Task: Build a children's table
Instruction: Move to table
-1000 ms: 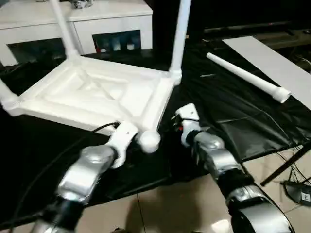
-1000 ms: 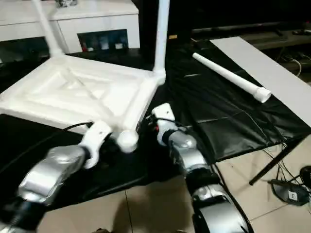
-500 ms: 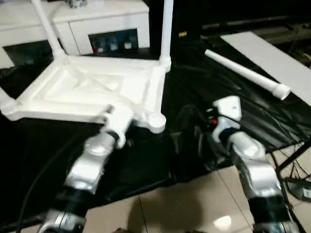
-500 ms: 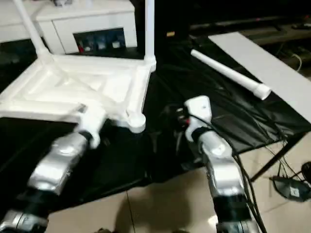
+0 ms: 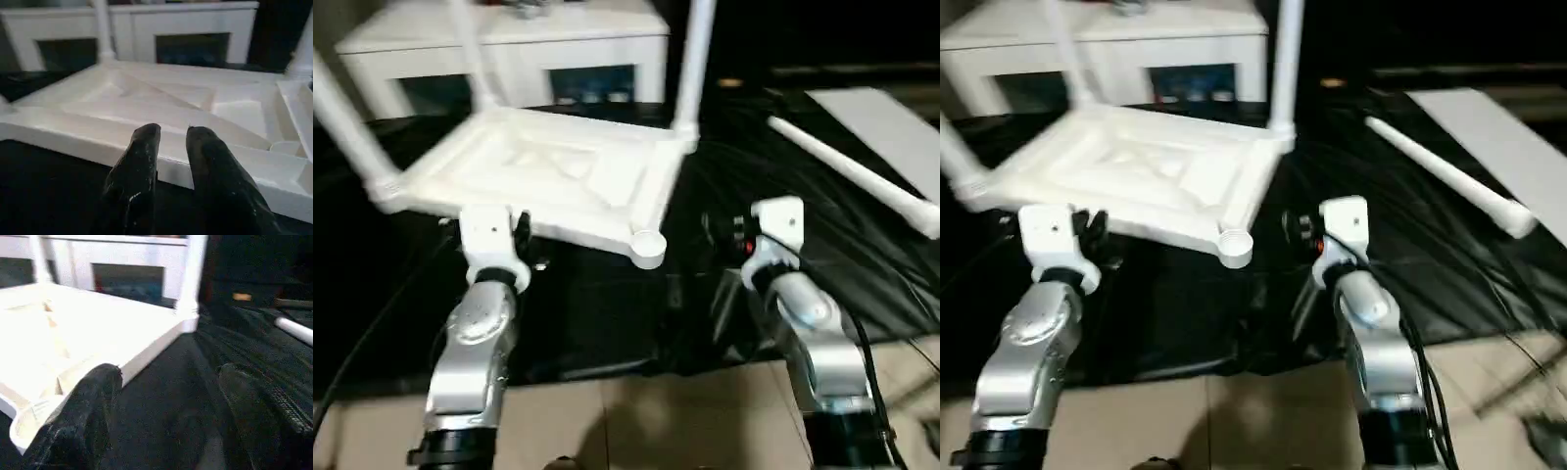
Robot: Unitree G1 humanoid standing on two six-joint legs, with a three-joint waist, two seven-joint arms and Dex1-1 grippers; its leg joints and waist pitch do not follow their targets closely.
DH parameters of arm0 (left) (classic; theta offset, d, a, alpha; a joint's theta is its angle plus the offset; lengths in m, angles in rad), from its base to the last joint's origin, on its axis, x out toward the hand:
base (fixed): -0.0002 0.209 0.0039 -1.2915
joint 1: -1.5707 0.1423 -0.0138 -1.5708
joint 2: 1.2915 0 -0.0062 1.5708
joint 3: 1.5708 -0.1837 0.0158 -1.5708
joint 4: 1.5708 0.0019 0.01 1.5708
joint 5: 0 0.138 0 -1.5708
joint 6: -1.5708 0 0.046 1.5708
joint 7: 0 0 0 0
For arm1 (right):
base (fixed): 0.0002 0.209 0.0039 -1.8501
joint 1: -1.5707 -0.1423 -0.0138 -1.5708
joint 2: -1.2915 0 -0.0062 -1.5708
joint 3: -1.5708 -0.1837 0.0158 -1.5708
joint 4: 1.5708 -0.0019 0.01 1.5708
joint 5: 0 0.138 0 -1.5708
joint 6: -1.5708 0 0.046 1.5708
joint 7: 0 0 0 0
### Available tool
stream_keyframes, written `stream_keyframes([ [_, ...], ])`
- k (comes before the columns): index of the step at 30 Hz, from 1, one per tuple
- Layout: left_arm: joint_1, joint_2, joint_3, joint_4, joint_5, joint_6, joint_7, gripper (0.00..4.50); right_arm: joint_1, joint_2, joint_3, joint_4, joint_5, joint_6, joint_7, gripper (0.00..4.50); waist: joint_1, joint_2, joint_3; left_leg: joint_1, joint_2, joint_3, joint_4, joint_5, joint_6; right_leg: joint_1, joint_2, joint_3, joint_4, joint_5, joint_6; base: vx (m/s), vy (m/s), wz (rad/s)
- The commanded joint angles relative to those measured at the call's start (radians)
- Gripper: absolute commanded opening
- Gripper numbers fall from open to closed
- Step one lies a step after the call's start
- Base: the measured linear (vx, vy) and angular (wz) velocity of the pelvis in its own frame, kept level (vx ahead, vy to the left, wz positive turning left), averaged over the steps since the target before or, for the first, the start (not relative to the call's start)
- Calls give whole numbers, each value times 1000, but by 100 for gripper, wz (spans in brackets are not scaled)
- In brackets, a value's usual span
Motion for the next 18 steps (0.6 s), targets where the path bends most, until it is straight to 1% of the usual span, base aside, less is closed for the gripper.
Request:
stream_keyframes([
  [1, -22, 2, -22, 8, 26, -7, 17, 122, -26, 2, 0, 35, -11, 1, -10, 360, 7, -47, -32, 9, -33, 159, 233, -242, 113, 13, -158, 28, -252, -691, -294, -53, -264, 48],
  [2, -29, 5, -28, 12, 36, -1, 24, 122, -35, 2, -2, 43, -8, 1, -9, 360, 11, -39, -27, -7, -20, 169, 232, -249, 117, 39, -167, 12, -233, -690, -232, 2, -238, 41],
  [3, -36, 4, -31, 14, 39, 0, 33, 122, -38, 0, -2, 42, -10, 4, -11, 360, 23, -24, -43, 25, 23, 176, 153, -295, 146, 80, -217, -1, -226, -567, -144, 2, -238, 41],
  [4, -38, 3, -32, 15, 41, 0, 38, 122, -38, -1, -2, 41, -11, 5, -12, 360, 19, -18, -54, 37, 39, 171, 104, -290, 160, 97, -205, -18, -227, -504, -104, -4, -211, 74],
  [5, -40, 3, -33, 17, 44, 3, 41, 122, -35, -4, 0, 38, -10, 10, -5, 360, 15, -4, -62, 43, 56, 166, 62, -257, 176, 113, -184, -42, -229, -429, -60, -19, -264, 89],
  [6, -42, 2, -35, 18, 49, 7, 44, 122, -31, -9, 4, 34, -7, 17, 2, 360, 8, 40, -88, 109, 224, -5, -84, -134, 291, 71, -72, -106, -108, -164, 67, -19, -264, 89],
  [7, -42, 1, -30, 24, 53, 14, 54, 122, -29, -11, 4, 33, -7, 20, 1, 360, -10, 61, -91, 164, 328, -83, -120, -86, 356, -13, -60, -53, 26, -188, 114, 11, -272, 75],
  [8, -43, 0, -25, 29, 57, 18, 61, 122, -28, -12, 4, 34, -7, 20, -1, 360, -45, 34, -88, 188, 261, -112, -69, 296, 548, -131, -66, 71, 122, -184, 39, 33, -232, 65],
  [9, -42, 0, -24, 30, 58, 15, 61, 122, -27, -14, 4, 35, -9, 19, -2, 360, -38, 31, -92, 199, 246, -130, -56, 454, 610, -147, -76, 105, 121, -154, 5, 33, -232, 65],
  [10, -42, 0, -24, 32, 59, 12, 61, 122, -26, -17, 4, 35, -11, 18, -4, 360, -25, 28, -80, 146, 144, -92, -55, 571, 609, -114, -47, 129, 77, -62, -49, 0, -270, 62],
  [11, -42, 0, -24, 34, 61, 6, 60, 122, -27, -21, 5, 39, -13, 15, -6, 360, -22, 15, -85, 130, 75, -83, -48, 541, 578, -81, -34, 134, 30, -7, -101, -7, -320, 60],
  [12, -43, 2, -26, 36, 67, 2, 61, 122, -27, -22, 2, 43, -9, 16, -6, 360, -5, -13, -85, 79, -23, -29, 2, 395, 548, -8, -49, 121, -53, 165, -348, -7, -320, 60],
  [13, -43, 2, -26, 36, 67, 2, 61, 122, -27, -22, 2, 43, -9, 16, -6, 360, 2, -42, -88, -16, -94, 44, 88, 265, 522, 87, -75, 133, -85, 292, -445, -7, -373, 72],
  [14, -44, 4, -25, 38, 67, 3, 61, 122, -27, -24, 2, 46, -9, 15, -6, 360, 39, -56, -77, -31, -86, 144, 211, -92, 324, 78, -122, 103, -158, 239, -486, -52, -358, 66],
  [15, -46, 6, -25, 39, 69, 4, 64, 122, -28, -24, 3, 48, -7, 15, -5, 360, 35, -53, -62, -39, -55, 161, 220, -178, 182, 67, -139, 60, -156, 97, -384, -52, -358, 66],
  [16, -46, 6, -25, 39, 69, 4, 64, 122, -28, -24, 3, 48, -7, 15, -5, 360, 30, -39, -55, -5, -27, 175, 201, -199, 138, 60, -178, 20, -187, -90, -295, -45, -308, 58],
  [17, -48, 7, -25, 41, 65, 6, 64, 122, -29, -24, 4, 49, -7, 14, -4, 360, 25, -34, -55, -6, -6, 178, 175, -216, 146, 85, -200, 18, -199, -169, -255, -19, -274, 63],
  [18, -49, 10, -26, 44, 66, 4, 64, 122, -28, -25, 6, 51, -10, 13, -5, 360, 16, 27, -56, 13, 78, 141, 49, -186, 182, 151, -210, -52, -229, -272, -21, -19, -274, 63],
])
